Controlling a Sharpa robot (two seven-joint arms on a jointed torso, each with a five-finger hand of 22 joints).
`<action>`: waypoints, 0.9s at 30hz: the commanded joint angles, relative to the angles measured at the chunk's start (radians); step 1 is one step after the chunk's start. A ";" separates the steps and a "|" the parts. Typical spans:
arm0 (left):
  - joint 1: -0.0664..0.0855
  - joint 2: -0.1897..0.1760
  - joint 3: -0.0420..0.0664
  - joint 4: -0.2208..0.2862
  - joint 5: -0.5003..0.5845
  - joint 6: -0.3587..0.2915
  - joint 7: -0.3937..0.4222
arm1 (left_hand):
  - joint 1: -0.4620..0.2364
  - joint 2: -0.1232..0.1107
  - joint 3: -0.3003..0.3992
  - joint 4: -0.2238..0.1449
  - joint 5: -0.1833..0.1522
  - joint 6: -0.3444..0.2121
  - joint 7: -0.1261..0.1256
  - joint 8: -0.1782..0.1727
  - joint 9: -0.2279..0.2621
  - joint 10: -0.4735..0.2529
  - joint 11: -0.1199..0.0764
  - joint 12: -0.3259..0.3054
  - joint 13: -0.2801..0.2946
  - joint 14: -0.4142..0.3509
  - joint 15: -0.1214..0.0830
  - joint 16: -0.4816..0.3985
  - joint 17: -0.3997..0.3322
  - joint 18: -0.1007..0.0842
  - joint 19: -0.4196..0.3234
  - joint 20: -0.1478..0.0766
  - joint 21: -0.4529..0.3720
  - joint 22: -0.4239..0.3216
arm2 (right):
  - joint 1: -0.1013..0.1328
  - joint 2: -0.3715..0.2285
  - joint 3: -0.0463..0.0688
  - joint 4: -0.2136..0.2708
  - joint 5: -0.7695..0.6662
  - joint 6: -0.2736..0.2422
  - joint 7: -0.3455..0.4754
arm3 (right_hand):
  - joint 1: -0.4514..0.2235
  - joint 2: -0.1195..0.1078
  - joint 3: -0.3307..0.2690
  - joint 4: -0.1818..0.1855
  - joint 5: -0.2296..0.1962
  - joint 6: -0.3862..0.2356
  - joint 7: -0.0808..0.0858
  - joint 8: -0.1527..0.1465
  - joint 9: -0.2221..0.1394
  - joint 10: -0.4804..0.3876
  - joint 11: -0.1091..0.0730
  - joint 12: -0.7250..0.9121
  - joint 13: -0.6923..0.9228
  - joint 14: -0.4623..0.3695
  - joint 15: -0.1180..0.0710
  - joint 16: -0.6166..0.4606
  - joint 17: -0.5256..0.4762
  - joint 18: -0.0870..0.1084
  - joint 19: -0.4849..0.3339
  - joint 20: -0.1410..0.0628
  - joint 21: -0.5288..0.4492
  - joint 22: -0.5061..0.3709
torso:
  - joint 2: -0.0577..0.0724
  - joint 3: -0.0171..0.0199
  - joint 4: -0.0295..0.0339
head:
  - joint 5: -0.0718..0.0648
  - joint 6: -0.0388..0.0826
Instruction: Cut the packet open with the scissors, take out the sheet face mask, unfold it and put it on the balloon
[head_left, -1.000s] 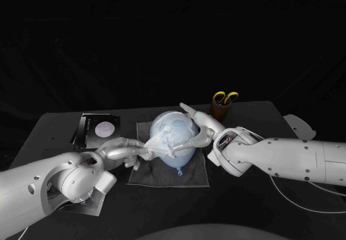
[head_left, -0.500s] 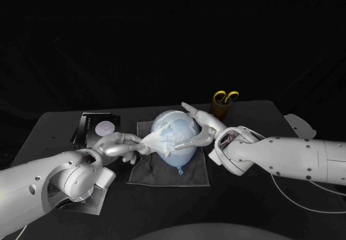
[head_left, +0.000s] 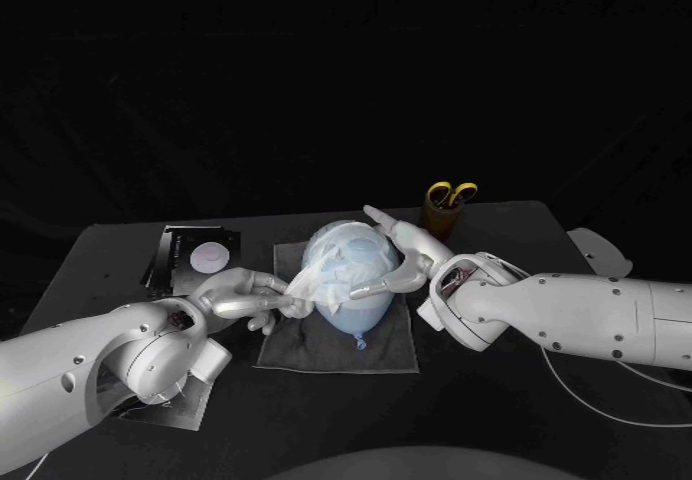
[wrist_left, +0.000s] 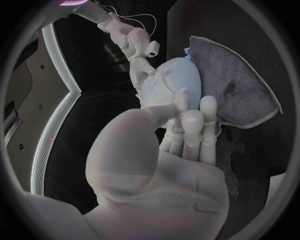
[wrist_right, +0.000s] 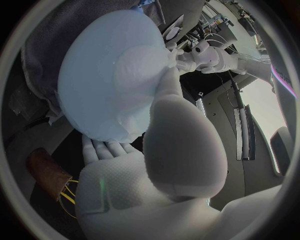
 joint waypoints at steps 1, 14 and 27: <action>0.001 0.002 0.001 -0.004 -0.025 0.031 -0.026 | 0.014 -0.009 -0.022 -0.008 0.005 -0.009 0.001 -0.021 0.040 -0.010 0.003 0.008 0.004 -0.007 0.001 -0.003 -0.003 0.010 -0.010 0.001 0.007 0.001 | -0.004 0.000 -0.004 -0.003 0.008 0.038 -0.004 | 0.005 0.000 0.000 0.000 0.001 0.005 0.104 0.005 0.000 0.006 0.000 0.006 0.001 0.004 0.002 0.005 -0.001 0.000 0.008 0.000 0.002 0.000 | 0.000 0.0002 0.0004 | 0.000 0.002; 0.001 0.009 0.001 -0.022 -0.026 -0.096 0.023 | 0.038 0.001 -0.028 -0.020 0.005 0.009 0.001 -0.028 0.019 -0.001 0.004 0.022 0.008 -0.001 0.000 0.002 0.003 0.011 -0.010 0.000 0.021 0.006 | -0.004 -0.011 -0.004 0.002 0.009 0.059 0.000 | 0.017 0.000 0.003 0.000 0.003 0.006 0.105 0.006 0.001 0.002 0.000 0.008 -0.001 0.004 0.003 0.004 -0.001 0.000 0.009 0.000 0.002 -0.001 | 0.000 0.0003 -0.0005 | 0.003 0.000; 0.001 0.029 0.001 -0.043 -0.003 -0.252 0.084 | 0.040 0.003 -0.027 -0.020 0.005 0.016 -0.001 -0.027 0.014 0.003 0.002 0.027 0.010 0.003 -0.001 0.004 0.005 0.011 -0.009 -0.001 0.025 0.007 | -0.004 -0.022 -0.004 0.008 0.015 0.071 0.003 | 0.020 0.000 0.001 0.000 0.003 0.006 0.106 0.006 0.002 0.001 0.000 0.009 -0.001 0.005 0.003 0.004 -0.001 0.000 0.009 0.000 0.002 -0.001 | 0.000 0.0000 -0.0012 | 0.001 -0.001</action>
